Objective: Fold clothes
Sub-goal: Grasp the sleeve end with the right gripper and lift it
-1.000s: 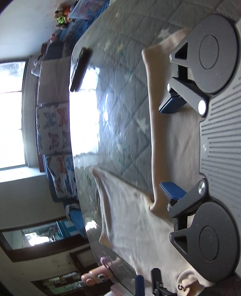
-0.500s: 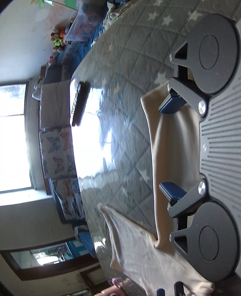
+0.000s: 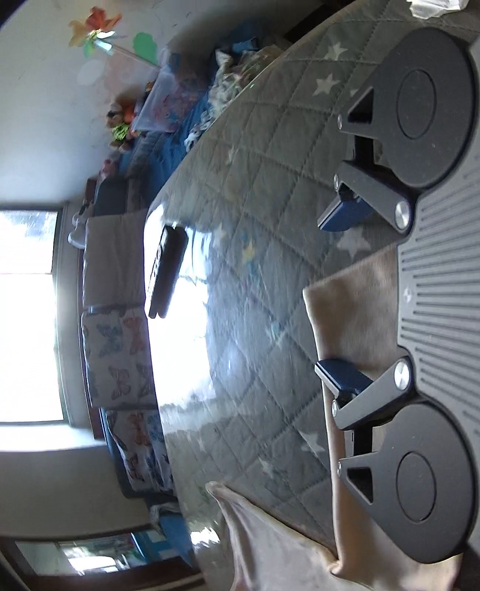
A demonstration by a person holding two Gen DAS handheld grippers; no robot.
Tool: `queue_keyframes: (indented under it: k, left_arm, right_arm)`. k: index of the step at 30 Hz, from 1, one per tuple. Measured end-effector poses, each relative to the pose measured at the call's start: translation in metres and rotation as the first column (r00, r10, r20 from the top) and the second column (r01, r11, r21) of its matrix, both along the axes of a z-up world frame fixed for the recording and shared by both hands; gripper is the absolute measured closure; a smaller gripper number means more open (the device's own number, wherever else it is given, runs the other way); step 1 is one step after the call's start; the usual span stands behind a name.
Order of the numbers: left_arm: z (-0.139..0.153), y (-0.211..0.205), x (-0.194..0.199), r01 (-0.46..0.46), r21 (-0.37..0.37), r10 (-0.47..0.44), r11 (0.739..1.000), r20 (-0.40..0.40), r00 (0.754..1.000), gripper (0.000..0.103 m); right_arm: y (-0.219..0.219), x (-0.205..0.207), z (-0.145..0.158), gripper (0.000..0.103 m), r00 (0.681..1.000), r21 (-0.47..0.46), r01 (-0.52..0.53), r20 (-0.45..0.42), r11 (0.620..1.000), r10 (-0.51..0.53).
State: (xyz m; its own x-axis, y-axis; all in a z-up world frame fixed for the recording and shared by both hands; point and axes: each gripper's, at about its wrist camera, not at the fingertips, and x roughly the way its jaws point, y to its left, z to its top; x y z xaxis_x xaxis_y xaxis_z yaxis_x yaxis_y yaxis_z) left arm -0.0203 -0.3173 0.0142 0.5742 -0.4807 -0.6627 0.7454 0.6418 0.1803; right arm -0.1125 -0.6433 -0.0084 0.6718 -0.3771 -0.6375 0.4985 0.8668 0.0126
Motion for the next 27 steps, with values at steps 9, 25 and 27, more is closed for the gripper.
queue_keyframes:
  k: [9,25,27]
  left_arm:
    - [0.000,-0.010,-0.006,0.038,-0.014,-0.038,0.999,-0.006,0.999,0.041]
    - [0.000,-0.016,-0.016,0.060,-0.022,-0.060,0.998,0.003,0.998,0.038]
    - [-0.001,-0.018,-0.017,0.065,-0.020,-0.065,0.998,0.002,0.998,0.038]
  right_arm:
    - [-0.008,-0.039,0.005,0.045,0.998,0.089,0.048,0.023,0.995,-0.050]
    - [0.009,-0.061,0.015,0.096,0.994,0.083,0.063,0.088,0.995,-0.070]
    - [0.008,-0.062,0.025,0.096,0.991,0.070,0.063,0.113,0.996,-0.071]
